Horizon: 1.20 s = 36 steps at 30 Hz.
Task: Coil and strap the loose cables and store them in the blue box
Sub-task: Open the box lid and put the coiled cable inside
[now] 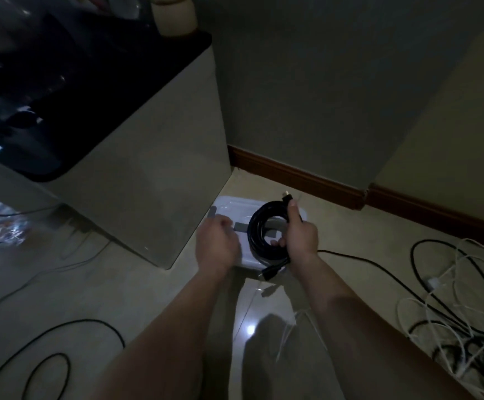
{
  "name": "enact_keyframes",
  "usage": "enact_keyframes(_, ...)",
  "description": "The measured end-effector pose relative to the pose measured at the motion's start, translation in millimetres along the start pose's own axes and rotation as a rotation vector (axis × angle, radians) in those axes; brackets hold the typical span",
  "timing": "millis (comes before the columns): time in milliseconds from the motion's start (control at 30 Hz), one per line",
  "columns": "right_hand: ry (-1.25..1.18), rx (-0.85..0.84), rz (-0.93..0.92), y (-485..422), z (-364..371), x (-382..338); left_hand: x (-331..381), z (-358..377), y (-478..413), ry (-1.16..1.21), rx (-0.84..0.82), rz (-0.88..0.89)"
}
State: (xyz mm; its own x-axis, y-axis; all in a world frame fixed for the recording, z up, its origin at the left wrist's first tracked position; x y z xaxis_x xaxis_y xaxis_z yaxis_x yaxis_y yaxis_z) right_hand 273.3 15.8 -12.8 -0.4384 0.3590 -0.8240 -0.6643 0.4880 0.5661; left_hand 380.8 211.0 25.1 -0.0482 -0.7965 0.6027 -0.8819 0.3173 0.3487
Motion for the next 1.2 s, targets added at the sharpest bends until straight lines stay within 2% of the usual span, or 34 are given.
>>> enact_keyframes(67,0.016,-0.042,0.045,-6.1,6.1,14.3,-31.4,-9.8,-13.1,-0.091,-0.012,-0.101)
enact_keyframes(167,0.104,-0.056,0.065,-9.9,2.7,25.3,-63.9,6.2,-25.9,0.032,-0.171,-0.178)
enact_keyframes(233,0.097,-0.031,0.092,-8.9,-7.3,28.6,-71.1,11.5,-24.3,0.025,-0.145,-0.182)
enact_keyframes(333,0.054,0.040,0.143,-5.5,-27.5,31.2,-75.7,16.4,-15.4,-0.153,-0.088,-0.201)
enact_keyframes(433,0.068,0.031,0.155,-4.4,-39.2,32.4,-70.5,25.8,-3.1,-0.255,-0.063,-0.183)
enact_keyframes(567,0.072,0.022,0.161,-1.2,-50.0,41.0,-64.2,34.7,4.6,-0.401,-0.103,-0.130)
enact_keyframes(733,0.063,0.009,0.141,2.5,-53.7,43.9,-97.9,45.0,4.1,-0.153,-0.214,-0.318)
enact_keyframes(800,0.048,0.016,0.133,4.2,-54.4,43.2,-103.9,41.7,10.4,-0.068,-0.153,-0.379)
enact_keyframes(867,0.002,0.051,0.118,7.2,-60.1,39.9,-86.0,15.7,20.8,-0.066,0.085,-0.282)
enact_keyframes(900,-0.035,0.084,0.106,8.8,-66.6,37.4,-63.2,2.1,27.3,-0.154,0.207,-0.153)
enact_keyframes(933,-0.071,0.124,0.093,11.0,-75.5,34.8,-36.2,0.6,32.0,-0.298,0.243,-0.002)
enact_keyframes(1000,-0.116,0.200,0.056,15.7,-95.4,27.6,8.6,23.8,35.3,-0.489,0.132,0.250)
enact_keyframes(1067,-0.146,0.257,0.009,18.7,-114.0,21.0,23.9,45.7,30.5,-0.546,-0.002,0.236)
enact_keyframes(1200,-0.193,0.305,-0.017,20.9,-142.1,18.8,37.7,68.4,27.4,-0.590,-0.065,0.235)
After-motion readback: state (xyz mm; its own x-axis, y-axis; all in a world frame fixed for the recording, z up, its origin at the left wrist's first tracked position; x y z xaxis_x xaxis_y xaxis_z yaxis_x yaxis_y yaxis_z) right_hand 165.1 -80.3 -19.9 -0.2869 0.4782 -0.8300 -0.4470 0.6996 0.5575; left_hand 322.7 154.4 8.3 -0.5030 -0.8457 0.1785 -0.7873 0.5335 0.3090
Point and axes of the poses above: each hand's wrist, its own y-axis away from the middle knuckle, its own z-axis out of the palm, x = y × z, the point moved 10 cm from there along -y, towards the middle knuckle, and after that the axes turned 14 degrees about -x, right-handed, at the moved point
